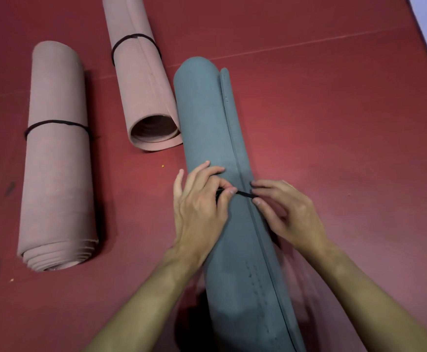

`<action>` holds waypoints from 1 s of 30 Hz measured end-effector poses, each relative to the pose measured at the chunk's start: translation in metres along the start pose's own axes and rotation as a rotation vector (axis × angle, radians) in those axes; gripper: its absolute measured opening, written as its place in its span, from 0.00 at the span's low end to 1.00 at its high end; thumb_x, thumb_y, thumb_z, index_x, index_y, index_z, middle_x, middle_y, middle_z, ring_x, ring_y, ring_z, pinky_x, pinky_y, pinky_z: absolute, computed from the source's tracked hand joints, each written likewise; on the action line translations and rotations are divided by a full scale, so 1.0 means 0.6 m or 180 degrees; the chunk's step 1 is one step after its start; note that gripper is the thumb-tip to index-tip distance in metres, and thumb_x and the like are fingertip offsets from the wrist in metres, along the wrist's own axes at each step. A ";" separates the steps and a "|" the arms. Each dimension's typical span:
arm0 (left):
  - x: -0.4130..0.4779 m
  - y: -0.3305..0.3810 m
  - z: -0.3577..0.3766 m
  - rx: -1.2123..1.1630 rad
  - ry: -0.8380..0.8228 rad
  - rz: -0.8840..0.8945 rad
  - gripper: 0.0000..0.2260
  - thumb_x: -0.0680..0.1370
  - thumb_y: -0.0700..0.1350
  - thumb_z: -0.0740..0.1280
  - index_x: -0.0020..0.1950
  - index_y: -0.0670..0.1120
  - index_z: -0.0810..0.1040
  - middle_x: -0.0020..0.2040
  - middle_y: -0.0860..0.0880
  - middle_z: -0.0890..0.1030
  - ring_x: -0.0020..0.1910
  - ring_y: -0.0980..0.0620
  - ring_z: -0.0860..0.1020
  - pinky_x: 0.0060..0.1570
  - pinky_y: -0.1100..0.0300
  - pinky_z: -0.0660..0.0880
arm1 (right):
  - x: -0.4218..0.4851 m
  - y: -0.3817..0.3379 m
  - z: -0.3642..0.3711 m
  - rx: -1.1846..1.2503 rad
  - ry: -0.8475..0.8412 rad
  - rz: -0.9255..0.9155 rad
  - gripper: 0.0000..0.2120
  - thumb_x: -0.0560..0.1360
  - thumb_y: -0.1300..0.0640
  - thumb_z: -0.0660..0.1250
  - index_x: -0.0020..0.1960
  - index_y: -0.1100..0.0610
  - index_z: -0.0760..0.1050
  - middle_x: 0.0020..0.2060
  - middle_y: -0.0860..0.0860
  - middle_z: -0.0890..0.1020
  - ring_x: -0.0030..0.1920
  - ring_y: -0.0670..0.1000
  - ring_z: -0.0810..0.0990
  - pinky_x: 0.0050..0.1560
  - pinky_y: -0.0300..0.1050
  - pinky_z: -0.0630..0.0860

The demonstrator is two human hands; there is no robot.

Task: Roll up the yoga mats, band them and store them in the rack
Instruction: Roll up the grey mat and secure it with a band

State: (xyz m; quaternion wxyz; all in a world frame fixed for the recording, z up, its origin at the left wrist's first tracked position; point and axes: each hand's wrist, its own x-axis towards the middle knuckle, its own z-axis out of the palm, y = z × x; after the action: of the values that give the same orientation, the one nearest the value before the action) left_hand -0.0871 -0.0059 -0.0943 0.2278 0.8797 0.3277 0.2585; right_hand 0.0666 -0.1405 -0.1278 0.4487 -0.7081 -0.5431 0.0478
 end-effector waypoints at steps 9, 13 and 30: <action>0.056 -0.002 -0.004 0.0164 0.0200 -0.0024 0.03 0.79 0.48 0.70 0.46 0.51 0.81 0.50 0.56 0.82 0.55 0.50 0.78 0.65 0.46 0.70 | 0.090 -0.008 0.013 -0.0362 -0.0054 0.0492 0.06 0.84 0.52 0.60 0.55 0.53 0.74 0.54 0.47 0.77 0.49 0.57 0.81 0.48 0.59 0.78; 0.056 -0.007 0.004 0.0071 -0.0052 -0.0152 0.05 0.79 0.49 0.70 0.51 0.49 0.82 0.61 0.52 0.80 0.65 0.50 0.75 0.59 0.48 0.76 | 0.094 0.000 0.035 -0.0132 -0.0041 0.0485 0.04 0.84 0.59 0.63 0.56 0.56 0.77 0.55 0.49 0.79 0.55 0.54 0.79 0.56 0.59 0.78; 0.014 -0.027 0.009 -0.0544 0.0129 -0.0349 0.04 0.84 0.40 0.65 0.52 0.46 0.79 0.71 0.52 0.78 0.78 0.58 0.67 0.73 0.59 0.67 | 0.029 0.036 0.047 0.0559 0.0028 0.1852 0.08 0.84 0.60 0.65 0.49 0.49 0.76 0.40 0.44 0.85 0.42 0.39 0.83 0.48 0.40 0.79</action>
State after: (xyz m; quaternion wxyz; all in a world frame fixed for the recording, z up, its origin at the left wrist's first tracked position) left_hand -0.0857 0.0096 -0.1048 0.3091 0.8324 0.3567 0.2904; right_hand 0.0739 -0.1102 -0.1520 0.4780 -0.7926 -0.3093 0.2180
